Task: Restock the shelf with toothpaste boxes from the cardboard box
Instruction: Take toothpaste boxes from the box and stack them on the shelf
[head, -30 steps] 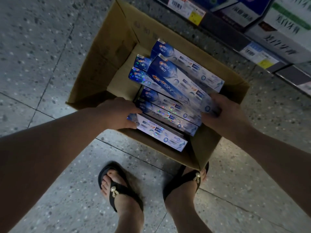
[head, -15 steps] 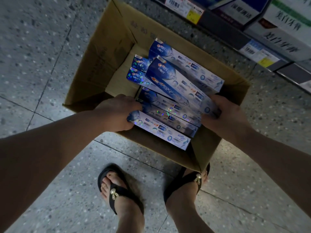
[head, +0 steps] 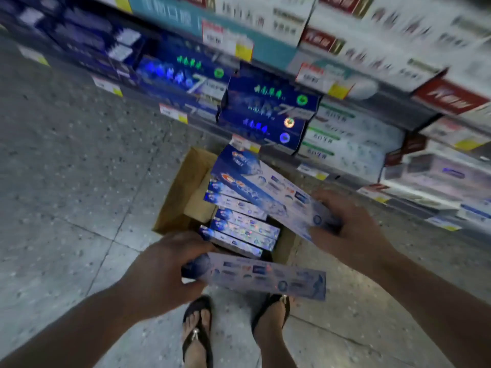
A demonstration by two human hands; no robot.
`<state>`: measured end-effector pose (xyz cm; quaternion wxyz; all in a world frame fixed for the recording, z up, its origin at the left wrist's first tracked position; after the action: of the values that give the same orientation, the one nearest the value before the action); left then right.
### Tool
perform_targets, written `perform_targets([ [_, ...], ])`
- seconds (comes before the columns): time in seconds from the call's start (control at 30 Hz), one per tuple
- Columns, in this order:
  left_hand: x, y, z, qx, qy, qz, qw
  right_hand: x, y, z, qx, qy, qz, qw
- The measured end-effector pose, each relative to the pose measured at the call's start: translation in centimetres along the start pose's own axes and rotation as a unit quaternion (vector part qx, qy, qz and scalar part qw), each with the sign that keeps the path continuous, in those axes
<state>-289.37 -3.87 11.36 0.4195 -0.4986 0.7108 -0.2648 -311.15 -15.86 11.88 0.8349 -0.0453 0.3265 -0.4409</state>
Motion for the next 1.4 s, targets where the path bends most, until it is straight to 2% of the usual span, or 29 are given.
perform_targets([
  [0.13,-2.9,-7.3,-6.3,0.002,0.064,-0.035,0.997,-6.6,-5.1,7.1,-0.006,-0.036,-0.027,0.999],
  [0.3,-6.7,-16.0,-13.8,0.027,0.107,-0.061,0.992,-17.5,-12.7,13.2,0.002,-0.012,-0.135,0.991],
  [0.47,-10.5,-24.6,-25.7,0.046,0.198,-0.054,0.978,-32.3,-20.4,17.5,0.026,-0.011,-0.266,0.964],
  [0.6,-12.0,-27.4,-35.2,0.051,0.254,-0.048,0.965,-43.6,-25.5,19.2,0.027,-0.036,-0.359,0.932],
  [0.73,-13.3,-27.1,-45.0,0.031,0.302,-0.014,0.953,-54.5,-30.4,17.9,0.02,-0.019,-0.434,0.9],
  [0.9,-14.4,-23.7,-57.9,0.003,0.327,0.042,0.944,-67.8,-36.6,12.8,0.003,0.011,-0.509,0.86],
  [1.1,-15.0,-17.0,-73.3,0.013,0.347,0.043,0.937,-82.2,-44.6,4.7,-0.005,0.033,-0.551,0.834],
  [1.23,-15.3,-13.7,-81.4,0.007,0.34,0.052,0.939,-88.7,-49.6,1.8,-0.008,0.022,-0.567,0.823],
  [1.4,-14.9,-12.7,-88.9,0.023,0.361,0.04,0.931,-92.6,-54.9,0.2,-0.03,0.015,-0.583,0.812],
])
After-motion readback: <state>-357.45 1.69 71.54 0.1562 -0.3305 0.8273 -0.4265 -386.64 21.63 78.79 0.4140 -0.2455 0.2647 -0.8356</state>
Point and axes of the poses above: each hand's wrist, its own x-axis towards the middle knuckle, its own y-axis out of the palm, z = x × y, the point moved 8 cm from there along x, towards the middle knuckle, and after that the axes turned 11 degrees about x, right-handed, at the moved point
